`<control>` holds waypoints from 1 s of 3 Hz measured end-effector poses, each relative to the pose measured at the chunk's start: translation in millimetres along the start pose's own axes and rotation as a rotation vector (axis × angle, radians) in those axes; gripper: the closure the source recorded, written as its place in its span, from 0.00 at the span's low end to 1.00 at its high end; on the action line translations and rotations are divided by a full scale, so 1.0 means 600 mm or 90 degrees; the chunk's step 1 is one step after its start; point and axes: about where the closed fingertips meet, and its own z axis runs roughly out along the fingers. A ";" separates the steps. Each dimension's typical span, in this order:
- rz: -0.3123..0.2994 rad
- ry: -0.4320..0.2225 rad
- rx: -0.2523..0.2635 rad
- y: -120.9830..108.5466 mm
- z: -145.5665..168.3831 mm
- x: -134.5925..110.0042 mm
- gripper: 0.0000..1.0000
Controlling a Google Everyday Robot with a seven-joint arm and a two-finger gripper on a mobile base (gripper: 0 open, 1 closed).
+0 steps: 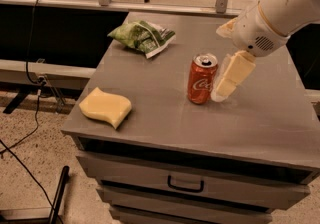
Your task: Pick coke can
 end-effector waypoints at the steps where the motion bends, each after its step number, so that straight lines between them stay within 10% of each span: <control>1: 0.002 -0.002 -0.010 -0.004 0.020 -0.006 0.03; 3: -0.001 -0.002 -0.009 -0.002 0.018 -0.009 0.49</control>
Offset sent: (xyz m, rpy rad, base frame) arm 0.0054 0.0060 -0.0063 0.0050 0.0115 0.0031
